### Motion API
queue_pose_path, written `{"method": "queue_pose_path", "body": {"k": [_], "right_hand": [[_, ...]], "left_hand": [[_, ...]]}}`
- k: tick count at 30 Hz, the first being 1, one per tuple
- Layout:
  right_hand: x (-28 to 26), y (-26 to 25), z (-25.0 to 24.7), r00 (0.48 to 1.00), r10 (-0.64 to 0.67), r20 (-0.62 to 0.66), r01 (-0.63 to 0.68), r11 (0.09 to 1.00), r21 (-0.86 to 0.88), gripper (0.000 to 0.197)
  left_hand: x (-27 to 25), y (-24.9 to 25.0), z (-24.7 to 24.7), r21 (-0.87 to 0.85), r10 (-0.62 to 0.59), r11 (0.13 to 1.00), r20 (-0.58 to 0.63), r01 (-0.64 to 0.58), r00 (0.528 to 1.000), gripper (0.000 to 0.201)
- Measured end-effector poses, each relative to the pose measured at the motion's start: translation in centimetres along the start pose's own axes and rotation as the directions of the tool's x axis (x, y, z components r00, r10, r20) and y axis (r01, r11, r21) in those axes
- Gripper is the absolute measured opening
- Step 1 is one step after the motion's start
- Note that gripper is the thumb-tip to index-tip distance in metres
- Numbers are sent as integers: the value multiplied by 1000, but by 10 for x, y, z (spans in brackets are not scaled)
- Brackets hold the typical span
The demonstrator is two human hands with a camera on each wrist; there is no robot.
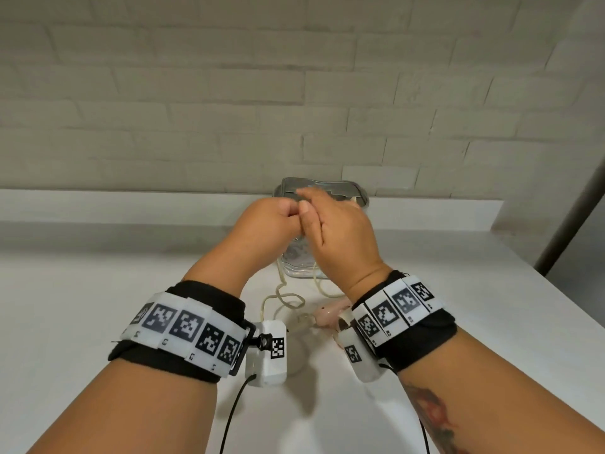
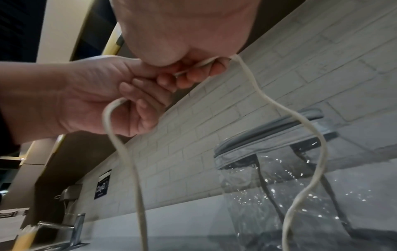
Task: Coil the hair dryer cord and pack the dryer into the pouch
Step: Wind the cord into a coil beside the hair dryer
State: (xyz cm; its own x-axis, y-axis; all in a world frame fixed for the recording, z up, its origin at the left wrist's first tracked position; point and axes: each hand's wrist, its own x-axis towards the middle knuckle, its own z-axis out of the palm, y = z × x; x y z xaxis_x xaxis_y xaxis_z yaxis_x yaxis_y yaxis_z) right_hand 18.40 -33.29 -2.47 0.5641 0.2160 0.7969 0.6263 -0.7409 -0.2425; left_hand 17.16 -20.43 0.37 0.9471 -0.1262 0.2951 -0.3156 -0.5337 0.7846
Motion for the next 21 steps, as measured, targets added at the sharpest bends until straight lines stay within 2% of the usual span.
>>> {"method": "queue_pose_path", "body": {"k": [3,5,8,11,12,13,14,15,17,18,21], "right_hand": [[2,8,-5,993,99,-65,-100,995,-13,43],[9,21,-11,963,263,-60,-263,965,5,41],[17,52,-17,864,498,-74,-497,867,38,40],[11,81,-17,749,650,-129,-647,759,75,40],[7,87,-15,730,671,-128,-671,740,49,41],[5,88,-14,737,666,-116,-670,742,2,40],[4,86,-12,767,635,-95,-640,767,-43,38],[4,79,-11,820,567,-79,-572,817,-68,35],[8,51,-9,933,354,-66,-357,933,-49,33],[10,34,-8,969,239,-66,-240,971,-14,35],[14,-4,0,999,-13,-50,16,998,60,38]], "left_hand": [[-5,-7,-1,-244,-58,966,110,83,992,27],[-9,-14,-6,-359,-76,926,127,117,989,31],[-11,-22,-13,-413,-66,905,109,106,992,33],[-8,-29,-12,-411,-91,906,43,101,995,33],[-7,-30,-11,-410,-104,906,25,105,994,33],[-5,-31,-10,-412,-111,905,17,108,994,33],[-4,-31,-8,-413,-115,904,21,114,993,33],[-3,-31,-5,-400,-118,909,26,118,993,34],[0,-27,1,-328,-116,937,35,121,993,31],[1,-22,4,-290,-114,950,36,119,993,27],[6,-5,8,-103,-125,987,34,127,992,26]]}}
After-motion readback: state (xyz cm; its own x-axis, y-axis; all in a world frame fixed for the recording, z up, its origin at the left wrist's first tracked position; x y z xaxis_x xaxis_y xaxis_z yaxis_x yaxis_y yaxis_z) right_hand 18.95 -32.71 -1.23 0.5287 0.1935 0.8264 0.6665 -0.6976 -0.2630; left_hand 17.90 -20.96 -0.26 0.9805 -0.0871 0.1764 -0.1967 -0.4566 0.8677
